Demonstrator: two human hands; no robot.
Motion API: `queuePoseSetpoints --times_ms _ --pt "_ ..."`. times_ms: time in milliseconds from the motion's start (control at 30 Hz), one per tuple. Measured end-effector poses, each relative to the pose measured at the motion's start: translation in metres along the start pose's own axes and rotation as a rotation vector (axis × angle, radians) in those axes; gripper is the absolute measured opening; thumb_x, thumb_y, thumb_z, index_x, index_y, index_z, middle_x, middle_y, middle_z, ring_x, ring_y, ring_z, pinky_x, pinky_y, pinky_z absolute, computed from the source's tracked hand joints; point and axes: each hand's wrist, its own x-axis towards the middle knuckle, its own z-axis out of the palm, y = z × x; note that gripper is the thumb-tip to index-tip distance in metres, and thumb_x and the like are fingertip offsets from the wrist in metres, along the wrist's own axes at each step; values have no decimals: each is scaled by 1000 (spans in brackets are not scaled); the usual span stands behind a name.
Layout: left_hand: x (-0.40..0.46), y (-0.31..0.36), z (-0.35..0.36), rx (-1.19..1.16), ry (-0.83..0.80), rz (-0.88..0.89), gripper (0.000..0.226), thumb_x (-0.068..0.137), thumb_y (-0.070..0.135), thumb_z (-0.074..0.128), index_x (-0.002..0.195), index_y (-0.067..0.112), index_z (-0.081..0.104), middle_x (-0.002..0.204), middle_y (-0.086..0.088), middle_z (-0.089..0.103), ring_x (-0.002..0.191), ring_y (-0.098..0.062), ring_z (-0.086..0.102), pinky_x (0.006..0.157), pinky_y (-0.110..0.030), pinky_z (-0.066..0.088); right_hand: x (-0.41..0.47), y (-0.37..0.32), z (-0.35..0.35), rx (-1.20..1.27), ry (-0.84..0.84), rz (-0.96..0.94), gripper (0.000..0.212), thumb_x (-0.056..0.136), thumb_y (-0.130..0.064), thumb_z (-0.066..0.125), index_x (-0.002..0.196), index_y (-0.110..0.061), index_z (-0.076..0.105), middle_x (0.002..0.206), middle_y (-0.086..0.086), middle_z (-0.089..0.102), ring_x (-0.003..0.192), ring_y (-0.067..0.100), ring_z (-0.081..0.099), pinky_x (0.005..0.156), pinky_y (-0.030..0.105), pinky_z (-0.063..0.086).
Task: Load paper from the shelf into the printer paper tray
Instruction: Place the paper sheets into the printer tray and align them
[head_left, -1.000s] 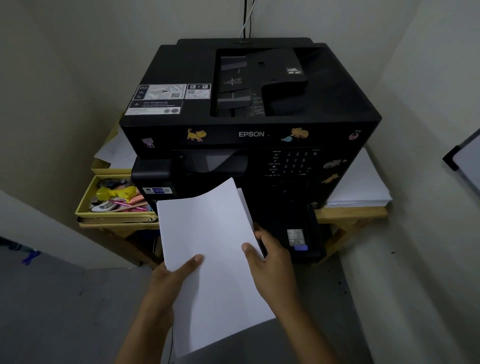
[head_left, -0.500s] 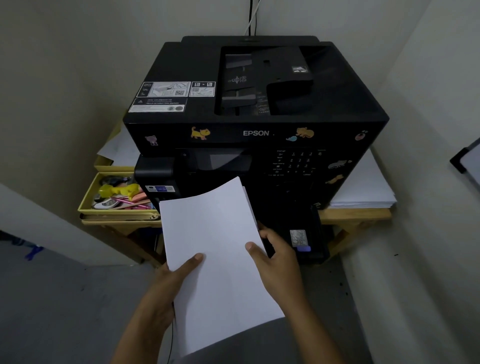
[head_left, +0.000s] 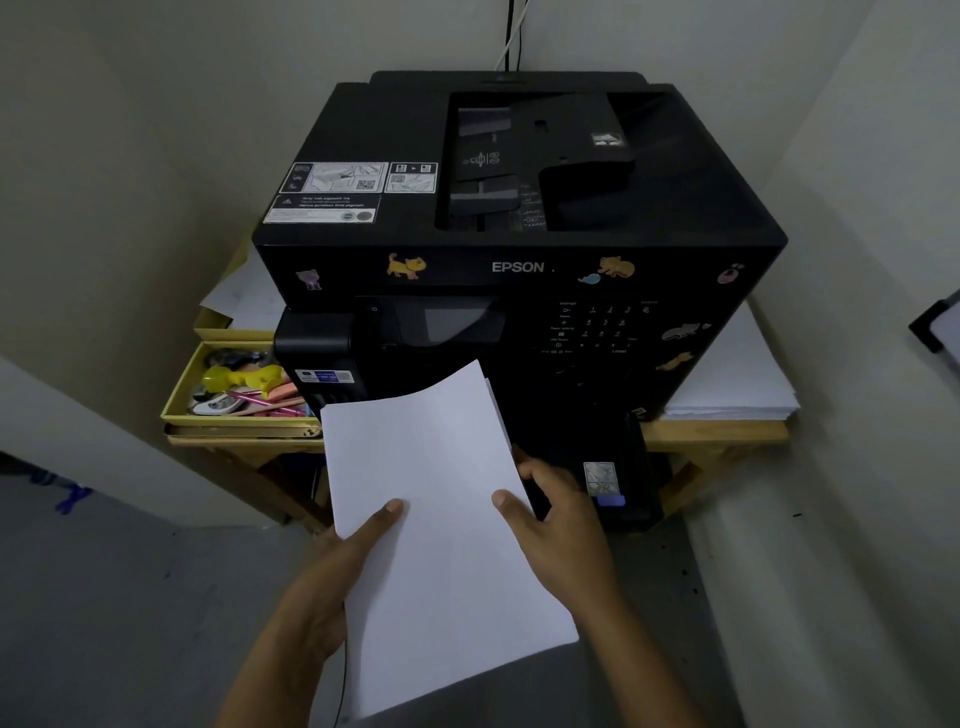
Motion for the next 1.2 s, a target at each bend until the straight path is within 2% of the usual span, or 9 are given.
queuePoseSetpoints --times_ms 67,133,233,300,467,600,767,933,1200 --pt "0 0 0 -31 5 -26 56 81 46 83 127 20 63 116 -19 75 105 -45 71 95 -64 57 1 -2 0 11 40 -47 16 97 -33 77 110 -27 70 142 -15 53 133 5 54 105 23 49" --pt "-1 1 1 -71 1 -41 52 84 48 79 126 21 64 117 -19 74 106 -45 70 96 -64 57 0 -1 2 20 80 -76 13 97 -29 79 104 -27 69 139 -16 49 133 8 52 104 27 51" --pt "-2 2 2 -103 0 -49 52 86 53 74 125 22 62 118 -20 73 107 -45 69 96 -62 56 -2 -1 2 63 24 -10 20 100 -42 72 117 -32 67 130 -12 62 123 9 60 102 39 57" --pt "-2 1 2 -103 -1 -55 59 82 61 72 127 23 62 120 -20 73 108 -45 70 99 -65 54 -3 -3 0 112 -25 15 26 104 -45 66 127 -33 65 128 -13 70 121 6 66 102 39 59" --pt "-2 1 -2 -159 6 -100 71 82 74 63 135 28 61 119 -14 78 108 -41 74 99 -60 56 0 -13 -13 217 -62 39 15 109 -25 63 124 -26 65 119 -16 75 115 2 70 94 18 55" --pt "-2 -3 -3 -119 48 -90 94 67 83 68 142 28 55 129 -13 72 115 -42 68 106 -65 50 3 -13 -21 270 -46 105 17 107 -26 65 125 -27 66 120 -16 77 114 3 73 97 28 60" --pt "-6 -7 -4 -15 56 5 103 53 78 85 138 28 58 125 -8 75 113 -40 70 102 -63 53 4 -16 -35 294 -66 148 17 107 -24 65 123 -28 64 115 -25 77 109 -1 73 83 18 61" --pt "-6 -9 -11 30 9 66 88 56 65 93 132 28 66 119 -3 79 109 -35 75 99 -59 57 2 -21 -45 306 -102 219 17 107 -25 65 123 -28 66 118 -16 79 110 6 76 94 33 62" --pt "-8 -12 -11 53 -29 61 80 57 57 92 125 18 73 111 -6 82 102 -34 78 97 -58 58 -21 -28 -56 414 -190 356 29 107 -40 62 136 -46 60 126 -22 75 115 5 74 102 41 61"
